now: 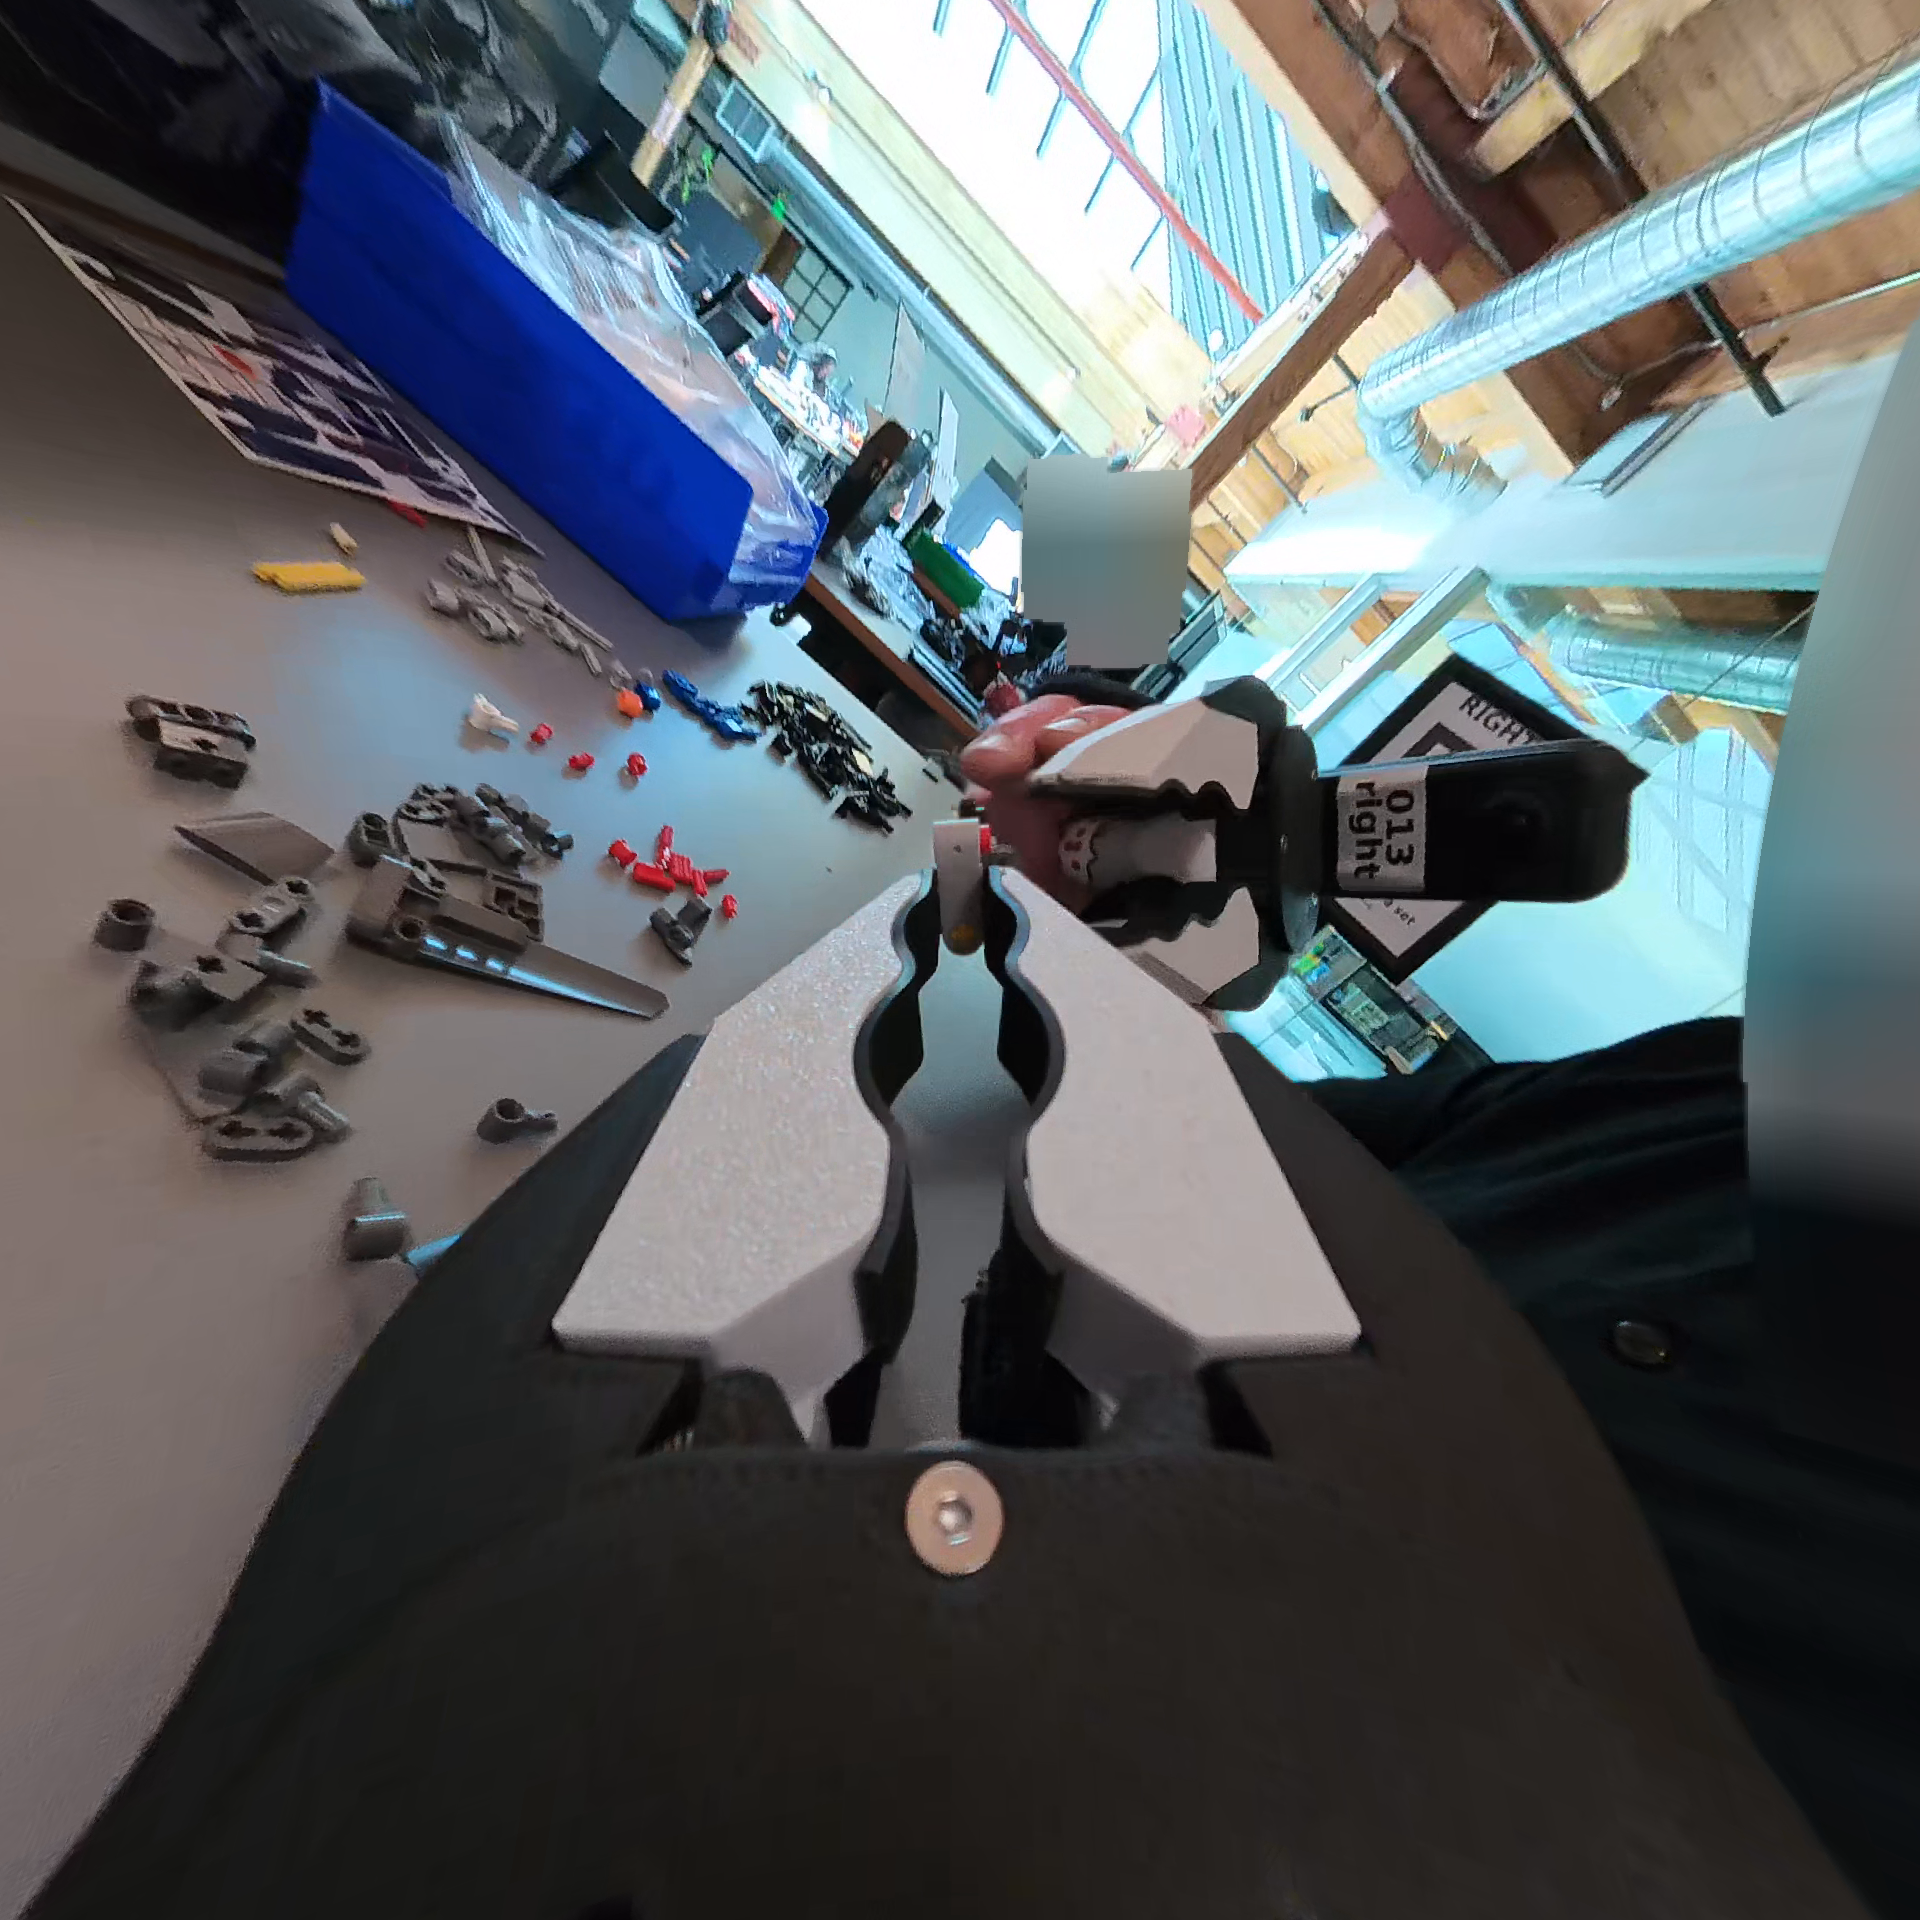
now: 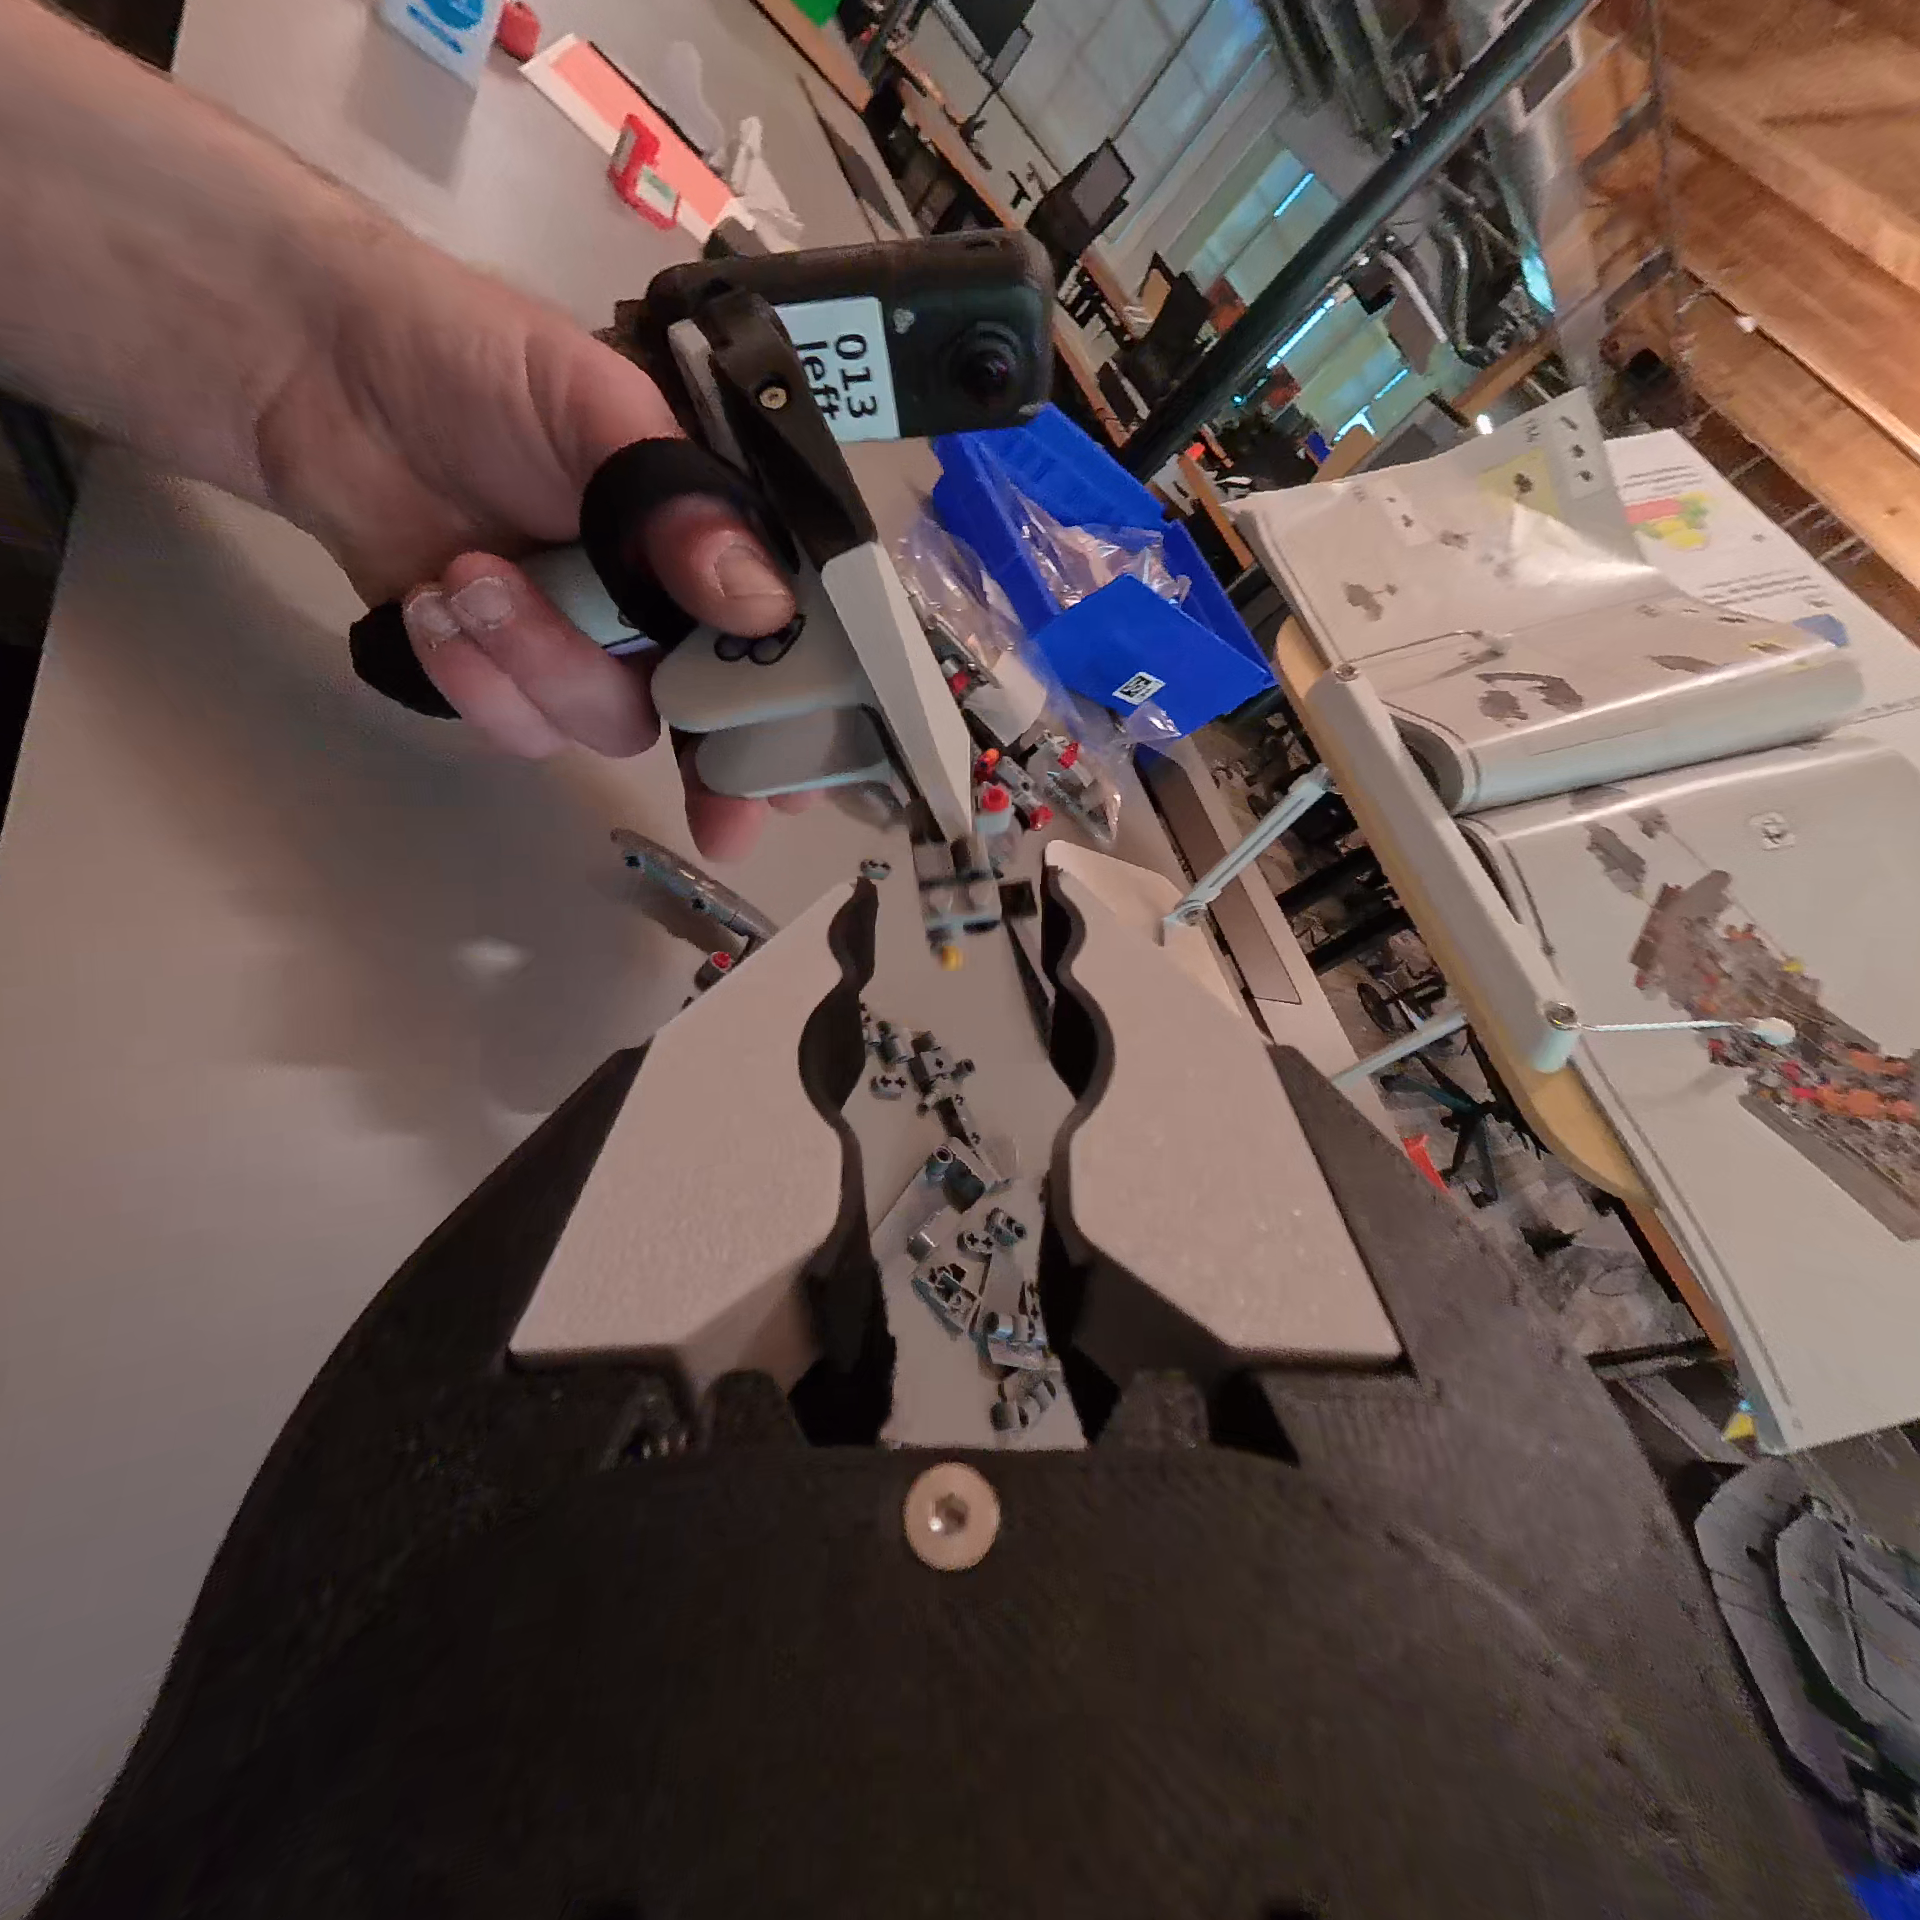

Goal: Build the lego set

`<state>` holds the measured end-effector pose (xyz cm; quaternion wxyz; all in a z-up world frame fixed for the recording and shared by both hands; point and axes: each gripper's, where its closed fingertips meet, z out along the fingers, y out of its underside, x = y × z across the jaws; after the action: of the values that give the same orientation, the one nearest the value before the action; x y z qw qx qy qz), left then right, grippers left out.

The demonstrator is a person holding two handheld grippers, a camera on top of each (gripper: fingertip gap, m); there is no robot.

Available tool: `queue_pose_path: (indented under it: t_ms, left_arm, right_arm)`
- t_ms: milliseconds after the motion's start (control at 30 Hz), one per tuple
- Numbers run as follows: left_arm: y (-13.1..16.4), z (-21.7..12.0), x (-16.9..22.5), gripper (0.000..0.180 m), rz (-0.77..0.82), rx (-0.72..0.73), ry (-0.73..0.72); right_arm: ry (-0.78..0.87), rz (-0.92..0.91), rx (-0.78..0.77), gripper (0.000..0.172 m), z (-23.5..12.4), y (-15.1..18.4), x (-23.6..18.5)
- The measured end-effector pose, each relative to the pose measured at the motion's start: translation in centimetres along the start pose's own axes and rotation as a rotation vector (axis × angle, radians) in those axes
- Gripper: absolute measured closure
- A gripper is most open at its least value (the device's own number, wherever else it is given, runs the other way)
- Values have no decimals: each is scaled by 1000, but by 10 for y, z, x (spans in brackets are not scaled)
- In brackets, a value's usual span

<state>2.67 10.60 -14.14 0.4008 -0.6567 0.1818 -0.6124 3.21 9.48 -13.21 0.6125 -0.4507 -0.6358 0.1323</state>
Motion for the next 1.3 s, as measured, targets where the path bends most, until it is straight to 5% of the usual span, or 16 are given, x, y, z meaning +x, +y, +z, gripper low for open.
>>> queue_pose_path:
  t_ms: [333,667,1300]
  left_arm:
    - [-9,-20,-3,175,-28,87,-28]
    - [-21,-8,6,174,-157,383,69]
    - [-24,12,12,175,-278,546,174]
  right_arm:
    - [45,152,1,149,-5,6,2]
    - [303,397,-20,134,10,4,10]
    - [538,296,-74,121,12,7,23]
